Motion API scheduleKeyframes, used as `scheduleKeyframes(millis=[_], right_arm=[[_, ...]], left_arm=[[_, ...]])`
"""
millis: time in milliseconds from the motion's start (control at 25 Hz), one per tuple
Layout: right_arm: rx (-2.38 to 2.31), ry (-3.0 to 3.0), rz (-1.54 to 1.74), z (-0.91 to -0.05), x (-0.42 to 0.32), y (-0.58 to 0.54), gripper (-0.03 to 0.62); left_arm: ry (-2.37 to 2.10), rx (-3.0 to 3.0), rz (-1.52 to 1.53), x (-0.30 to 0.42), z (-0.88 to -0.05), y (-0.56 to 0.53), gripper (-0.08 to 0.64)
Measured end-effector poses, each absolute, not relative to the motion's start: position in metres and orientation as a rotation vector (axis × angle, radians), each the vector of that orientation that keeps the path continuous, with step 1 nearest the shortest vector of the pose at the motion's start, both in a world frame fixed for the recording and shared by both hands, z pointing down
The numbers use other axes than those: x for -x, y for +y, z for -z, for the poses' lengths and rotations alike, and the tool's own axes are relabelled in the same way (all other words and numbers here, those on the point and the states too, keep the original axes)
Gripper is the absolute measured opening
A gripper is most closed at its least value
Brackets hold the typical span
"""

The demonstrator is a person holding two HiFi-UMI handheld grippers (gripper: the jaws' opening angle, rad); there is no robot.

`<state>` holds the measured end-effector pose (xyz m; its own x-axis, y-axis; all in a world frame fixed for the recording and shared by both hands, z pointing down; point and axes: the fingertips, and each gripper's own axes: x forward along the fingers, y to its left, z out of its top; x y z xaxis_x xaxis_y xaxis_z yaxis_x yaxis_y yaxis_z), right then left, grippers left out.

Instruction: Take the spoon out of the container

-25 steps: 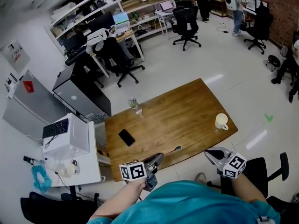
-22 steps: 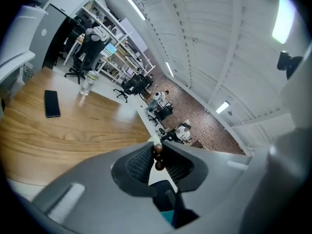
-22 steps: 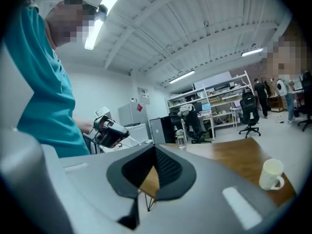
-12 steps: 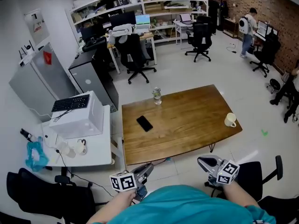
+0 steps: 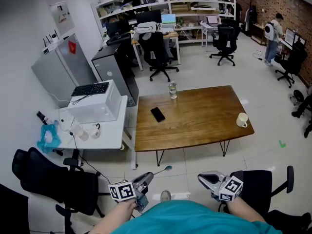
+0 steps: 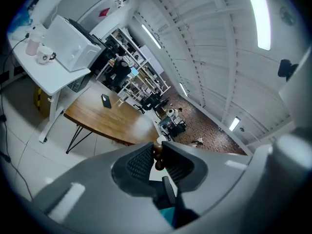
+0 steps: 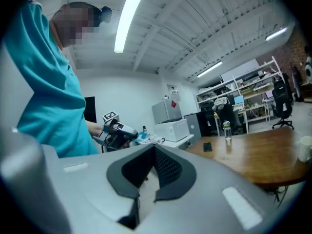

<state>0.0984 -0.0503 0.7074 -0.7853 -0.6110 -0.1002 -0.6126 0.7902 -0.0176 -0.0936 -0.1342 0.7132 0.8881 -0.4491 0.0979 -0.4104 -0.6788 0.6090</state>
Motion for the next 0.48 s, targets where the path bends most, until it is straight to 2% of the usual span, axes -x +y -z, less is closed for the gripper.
scheduleKeyframes(millis=[280,480], right_arm=[[0.895,2.857,0.016,-0.722,-0.094,0.010,0.002],[0.893,2.842,0.032,-0.721,-0.070,0.016,0.002]], left_arm=[[-0.598,-2.462,0.124,0.093,-0.692,-0.054,0.054],[-0.614,-2.484,0.144,0.120,-0.690,-0.035,0.054]])
